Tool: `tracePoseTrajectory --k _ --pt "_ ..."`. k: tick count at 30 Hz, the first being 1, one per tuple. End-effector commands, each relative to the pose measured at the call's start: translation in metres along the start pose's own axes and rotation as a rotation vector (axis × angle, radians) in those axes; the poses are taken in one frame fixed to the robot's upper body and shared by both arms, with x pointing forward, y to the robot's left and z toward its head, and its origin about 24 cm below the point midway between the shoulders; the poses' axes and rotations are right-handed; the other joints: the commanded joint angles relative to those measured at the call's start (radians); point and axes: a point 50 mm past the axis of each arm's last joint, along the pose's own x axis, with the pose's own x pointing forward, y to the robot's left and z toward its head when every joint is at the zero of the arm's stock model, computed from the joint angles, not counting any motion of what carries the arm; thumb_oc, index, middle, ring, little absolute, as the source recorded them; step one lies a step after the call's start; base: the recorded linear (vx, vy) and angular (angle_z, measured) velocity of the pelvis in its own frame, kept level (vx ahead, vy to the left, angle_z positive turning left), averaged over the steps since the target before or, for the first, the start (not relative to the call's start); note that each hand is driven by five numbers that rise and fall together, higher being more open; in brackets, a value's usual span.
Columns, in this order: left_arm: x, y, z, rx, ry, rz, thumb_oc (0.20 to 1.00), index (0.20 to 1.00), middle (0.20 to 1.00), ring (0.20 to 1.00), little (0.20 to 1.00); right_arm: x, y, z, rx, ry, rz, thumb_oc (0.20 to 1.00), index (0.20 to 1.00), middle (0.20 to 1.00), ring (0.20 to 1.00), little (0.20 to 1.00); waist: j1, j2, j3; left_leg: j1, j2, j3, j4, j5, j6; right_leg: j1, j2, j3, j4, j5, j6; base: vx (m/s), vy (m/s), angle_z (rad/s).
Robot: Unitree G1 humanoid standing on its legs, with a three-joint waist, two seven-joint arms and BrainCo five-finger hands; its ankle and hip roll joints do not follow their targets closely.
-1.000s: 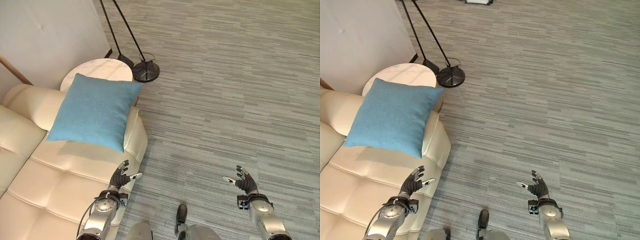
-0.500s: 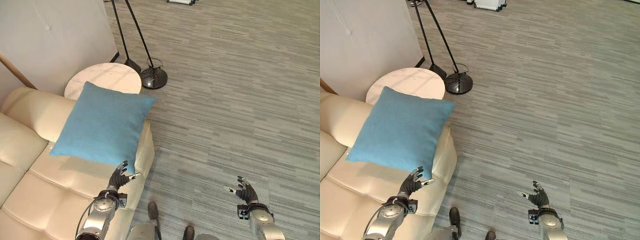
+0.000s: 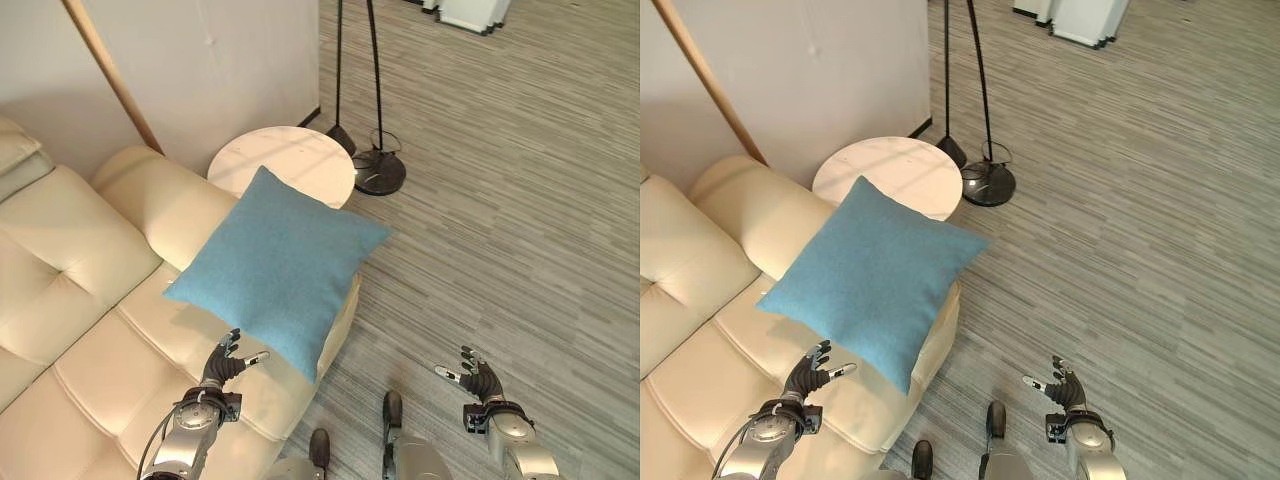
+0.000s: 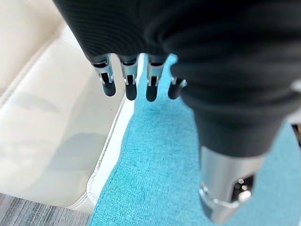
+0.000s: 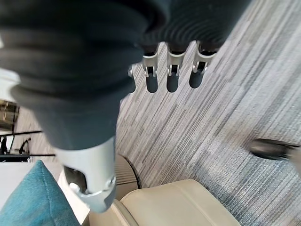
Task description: Pick up all the scattered cushions and arrange them neatly on the sofa.
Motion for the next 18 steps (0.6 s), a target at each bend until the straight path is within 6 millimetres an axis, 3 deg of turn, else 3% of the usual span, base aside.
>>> tracePoseTrajectory --k 1,8,12,13,15,17,18 --pt "0.001 0.009 0.027 -0.047 -0.138 0.024 1.0 1.0 1.0 1.0 1.0 0.002 -0.01 0.015 -0.037 -0.067 -0.022 1.0 1.0 1.0 1.0 1.0 -0.034 -0.022 0.015 0.022 0.07 0.023 0.03 -0.096 -0.069 0.052 0.015 0.007 0.1 -0.067 0.02 0.24 -0.221 0.82" --pt "-0.001 0.008 0.008 -0.093 -0.048 0.021 1.0 1.0 1.0 1.0 1.0 0.0 -0.018 0.005 -0.023 -0.03 -0.027 1.0 1.0 1.0 1.0 1.0 -0.04 -0.028 -0.012 0.035 0.156 -0.025 0.058 -0.098 -0.123 0.102 0.066 -0.033 0.125 -0.11 -0.029 0.22 -0.25 0.55" --pt "-0.001 0.008 0.007 -0.117 -0.045 0.03 1.0 1.0 1.0 1.0 1.0 -0.003 -0.031 0.0 -0.023 -0.015 -0.068 1.0 1.0 1.0 1.0 1.0 -0.044 -0.026 0.0 -0.004 0.171 0.013 0.119 -0.081 -0.132 0.146 0.059 -0.097 0.127 -0.152 -0.052 0.12 -0.086 0.56" --pt "0.0 0.006 0.01 -0.118 -0.054 0.021 1.0 1.0 1.0 1.0 1.0 -0.003 -0.035 0.0 -0.022 -0.012 -0.083 1.0 1.0 1.0 1.0 1.0 -0.044 -0.027 0.013 -0.045 0.18 0.083 0.131 -0.059 -0.128 0.172 0.044 -0.136 0.116 -0.166 -0.055 0.04 0.01 0.51" --pt "0.001 0.005 0.012 -0.117 -0.061 0.019 1.0 1.0 1.0 1.0 1.0 -0.003 -0.037 0.001 -0.021 -0.014 -0.09 1.0 1.0 1.0 1.0 1.0 -0.045 -0.028 0.015 -0.07 0.184 0.112 0.129 -0.045 -0.125 0.181 0.037 -0.151 0.107 -0.168 -0.054 0.03 0.016 0.73" --pt "0.002 0.003 0.016 -0.107 -0.073 0.01 1.0 1.0 1.0 1.0 1.0 -0.002 -0.039 0.003 -0.02 -0.024 -0.102 1.0 1.0 1.0 1.0 1.0 -0.042 -0.028 0.022 -0.134 0.193 0.184 0.118 -0.008 -0.121 0.202 0.025 -0.186 0.091 -0.173 -0.051 0.06 0.049 0.83" --pt "0.004 0.003 0.02 -0.099 -0.085 0.009 1.0 1.0 1.0 1.0 1.0 -0.002 -0.039 0.005 -0.019 -0.028 -0.109 1.0 1.0 1.0 1.0 1.0 -0.041 -0.023 0.022 -0.184 0.202 0.258 0.094 0.032 -0.126 0.216 0.02 -0.216 0.079 -0.181 -0.048 0.08 0.062 0.45"
